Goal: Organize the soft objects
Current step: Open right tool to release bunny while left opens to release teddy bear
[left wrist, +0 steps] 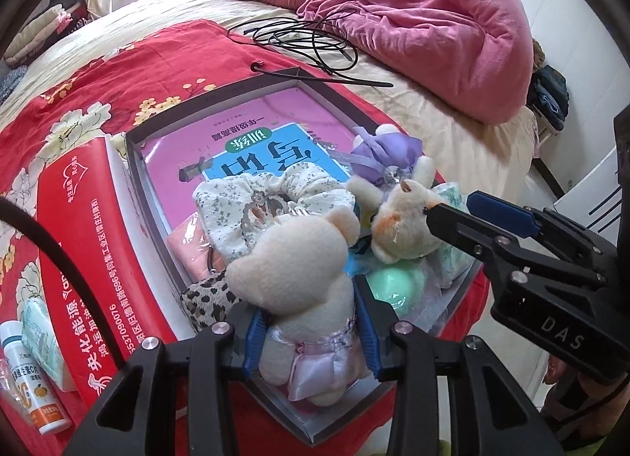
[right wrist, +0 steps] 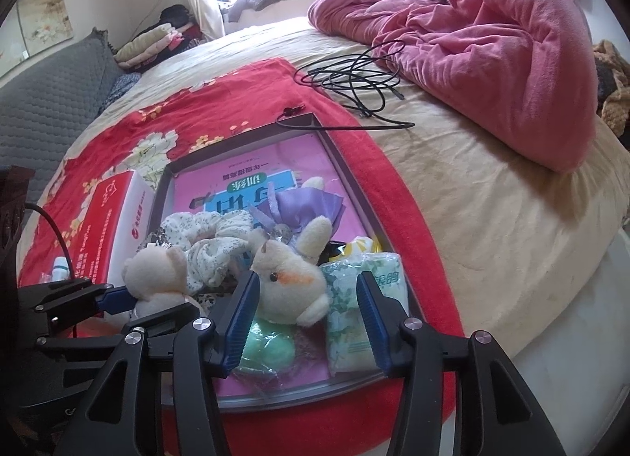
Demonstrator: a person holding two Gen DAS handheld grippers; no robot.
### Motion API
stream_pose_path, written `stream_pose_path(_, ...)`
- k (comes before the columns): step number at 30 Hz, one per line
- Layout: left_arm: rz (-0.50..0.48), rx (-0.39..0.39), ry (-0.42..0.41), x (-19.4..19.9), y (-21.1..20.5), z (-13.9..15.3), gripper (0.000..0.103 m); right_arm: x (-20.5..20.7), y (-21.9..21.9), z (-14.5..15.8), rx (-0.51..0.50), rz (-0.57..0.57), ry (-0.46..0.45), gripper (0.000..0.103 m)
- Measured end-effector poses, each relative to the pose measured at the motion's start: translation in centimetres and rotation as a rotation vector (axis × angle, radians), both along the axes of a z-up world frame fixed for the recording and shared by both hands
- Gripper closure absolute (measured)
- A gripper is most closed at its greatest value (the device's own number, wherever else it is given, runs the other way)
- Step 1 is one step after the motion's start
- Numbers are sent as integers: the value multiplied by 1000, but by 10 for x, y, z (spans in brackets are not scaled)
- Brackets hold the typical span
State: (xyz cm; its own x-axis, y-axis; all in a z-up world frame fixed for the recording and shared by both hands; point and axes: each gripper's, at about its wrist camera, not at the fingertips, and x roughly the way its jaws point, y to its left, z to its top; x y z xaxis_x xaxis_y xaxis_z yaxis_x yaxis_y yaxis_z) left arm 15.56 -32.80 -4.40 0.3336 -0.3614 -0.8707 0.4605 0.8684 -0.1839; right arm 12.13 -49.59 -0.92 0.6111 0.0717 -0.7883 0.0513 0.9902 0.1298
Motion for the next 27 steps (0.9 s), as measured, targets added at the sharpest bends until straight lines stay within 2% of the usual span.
stream_pose_path(4,0,0,2,0,0,0,62,0,0,2,-5,-8,3,43)
stream_pose_path(12,4,-1,10,1,4,2,60,2,2,5,-12,-15,5,41)
stream_pose_path(27,3,-69,37,0,14,10,56,-1,1,7,-16,-38,9,36)
